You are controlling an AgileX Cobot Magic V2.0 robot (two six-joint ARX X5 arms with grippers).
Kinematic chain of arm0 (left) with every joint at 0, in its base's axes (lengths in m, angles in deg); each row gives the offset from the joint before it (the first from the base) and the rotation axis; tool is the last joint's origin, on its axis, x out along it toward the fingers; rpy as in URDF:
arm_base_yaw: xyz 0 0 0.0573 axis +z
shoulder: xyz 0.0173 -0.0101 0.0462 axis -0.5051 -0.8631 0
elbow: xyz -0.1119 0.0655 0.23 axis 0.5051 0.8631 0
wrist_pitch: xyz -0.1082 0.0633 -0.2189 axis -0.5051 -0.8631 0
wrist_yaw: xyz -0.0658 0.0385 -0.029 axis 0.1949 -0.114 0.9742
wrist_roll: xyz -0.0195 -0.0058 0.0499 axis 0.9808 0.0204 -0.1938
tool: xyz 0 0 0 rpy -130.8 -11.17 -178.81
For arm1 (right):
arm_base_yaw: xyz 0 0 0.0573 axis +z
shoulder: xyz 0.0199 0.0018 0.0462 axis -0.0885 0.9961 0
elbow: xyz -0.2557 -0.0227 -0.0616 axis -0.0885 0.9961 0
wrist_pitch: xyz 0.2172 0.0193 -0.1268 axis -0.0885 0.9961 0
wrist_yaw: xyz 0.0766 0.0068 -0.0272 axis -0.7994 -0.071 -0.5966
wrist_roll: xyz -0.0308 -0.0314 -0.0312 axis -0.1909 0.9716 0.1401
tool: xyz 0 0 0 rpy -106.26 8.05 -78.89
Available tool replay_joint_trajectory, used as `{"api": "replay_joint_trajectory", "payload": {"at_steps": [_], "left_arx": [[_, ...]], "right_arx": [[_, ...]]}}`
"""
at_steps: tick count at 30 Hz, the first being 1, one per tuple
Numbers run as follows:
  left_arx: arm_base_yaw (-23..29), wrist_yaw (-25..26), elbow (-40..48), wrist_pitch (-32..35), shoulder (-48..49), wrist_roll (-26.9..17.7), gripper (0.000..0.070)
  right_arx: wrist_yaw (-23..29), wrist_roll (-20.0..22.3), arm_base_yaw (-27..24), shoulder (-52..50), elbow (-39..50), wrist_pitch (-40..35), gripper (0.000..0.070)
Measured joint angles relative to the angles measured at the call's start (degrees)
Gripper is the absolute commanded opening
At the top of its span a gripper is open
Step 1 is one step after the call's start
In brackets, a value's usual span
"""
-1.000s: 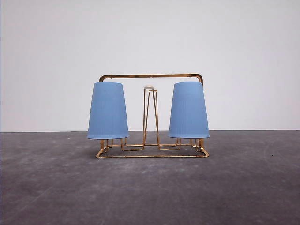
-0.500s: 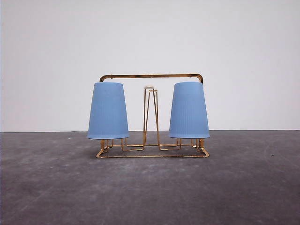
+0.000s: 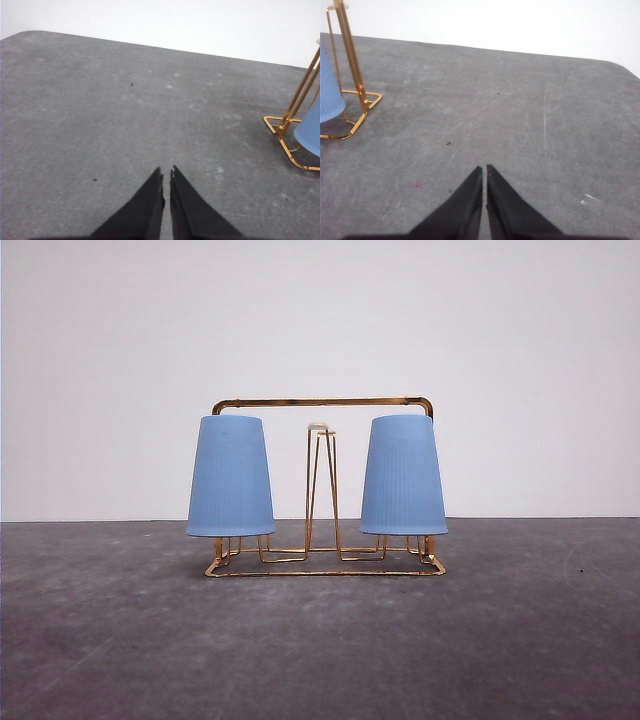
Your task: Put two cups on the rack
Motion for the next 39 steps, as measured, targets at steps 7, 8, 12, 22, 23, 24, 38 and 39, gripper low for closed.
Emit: {"api": "replay_joint_trajectory", "payload": {"at_steps": [7, 8, 12, 22, 23, 24, 38, 39], "left_arx": [[0.0, 0.0, 0.0, 0.0, 0.0, 0.0, 0.0003], [0.0, 0.01, 0.0, 0.0, 0.0, 0.0, 0.0003], [0.0, 0.0, 0.0, 0.0, 0.0, 0.0, 0.0003], [0.0, 0.0, 0.0, 0.0, 0.0, 0.0, 0.0003], [0.0, 0.0, 0.0, 0.0, 0.0, 0.0, 0.0003], [0.0, 0.0, 0.0, 0.0, 0.0, 0.0, 0.0003], [0.0, 0.0, 0.0, 0.0, 0.0, 0.0, 0.0003], [0.0, 0.0, 0.0, 0.0, 0.0, 0.0, 0.0003]], "right_arx": [[0.01, 0.0, 0.0, 0.0, 0.0, 0.0, 0.0012], [0.01, 0.0, 0.0, 0.0, 0.0, 0.0, 0.0012], [0.01, 0.0, 0.0, 0.0, 0.0, 0.0, 0.0011], [0.01, 0.01, 0.0, 0.0, 0.0, 0.0, 0.0012], [0.01, 0.0, 0.0, 0.0, 0.0, 0.0, 0.0012], [0.0, 0.0, 0.0, 0.0, 0.0, 0.0, 0.0012], [0.01, 0.0, 0.0, 0.0, 0.0, 0.0, 0.0011], [0.01, 0.0, 0.0, 0.0, 0.0, 0.0, 0.0012]]}}
